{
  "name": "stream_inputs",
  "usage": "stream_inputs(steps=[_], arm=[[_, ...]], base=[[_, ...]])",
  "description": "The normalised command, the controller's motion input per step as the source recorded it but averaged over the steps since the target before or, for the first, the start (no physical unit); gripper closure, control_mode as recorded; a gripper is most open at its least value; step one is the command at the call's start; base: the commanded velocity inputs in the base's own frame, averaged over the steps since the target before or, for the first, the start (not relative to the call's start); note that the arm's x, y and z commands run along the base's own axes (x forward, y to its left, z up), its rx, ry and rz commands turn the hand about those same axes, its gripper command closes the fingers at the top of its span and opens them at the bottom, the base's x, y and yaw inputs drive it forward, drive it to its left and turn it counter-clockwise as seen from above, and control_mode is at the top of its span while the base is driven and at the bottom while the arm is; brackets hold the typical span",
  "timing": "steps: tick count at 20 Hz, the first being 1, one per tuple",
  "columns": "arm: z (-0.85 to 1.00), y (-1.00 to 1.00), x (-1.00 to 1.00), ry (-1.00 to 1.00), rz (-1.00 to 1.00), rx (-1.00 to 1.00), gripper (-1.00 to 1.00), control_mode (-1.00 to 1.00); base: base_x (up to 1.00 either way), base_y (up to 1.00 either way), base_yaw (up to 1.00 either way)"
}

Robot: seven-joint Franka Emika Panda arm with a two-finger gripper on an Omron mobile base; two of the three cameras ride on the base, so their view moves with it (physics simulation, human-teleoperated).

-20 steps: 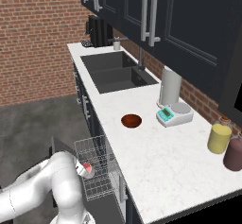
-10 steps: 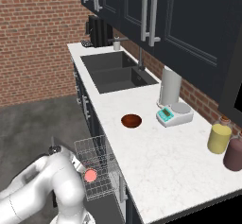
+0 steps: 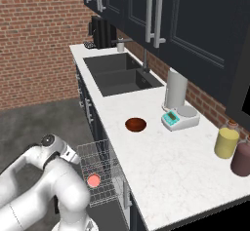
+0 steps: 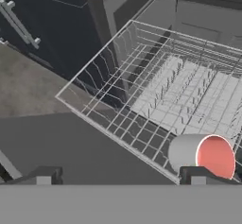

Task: Pick up the cup and bowl from the counter, place them in the dishwasher, and close the dishwasher door.

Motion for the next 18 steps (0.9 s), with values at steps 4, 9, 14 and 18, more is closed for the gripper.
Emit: stream_inputs(steps=[4, 9, 14, 18], arm=[[1.00, 0.46, -0.15, 0.16, 0.19, 0.00, -1.00, -1.00], [1.00, 0.13, -0.32, 0.29, 0.19, -0.14, -1.00, -1.00], [1.00, 0.00, -0.39, 0.23, 0.19, -0.24, -1.00, -1.00], [0.85, -0.02, -0.28, 0.11, 0.15, -0.32, -1.00, -1.00]], base=[[0.00, 0.00, 0.00], [0.00, 0.00, 0.00], [0.00, 0.00, 0.00], [0.00, 0.00, 0.00]])
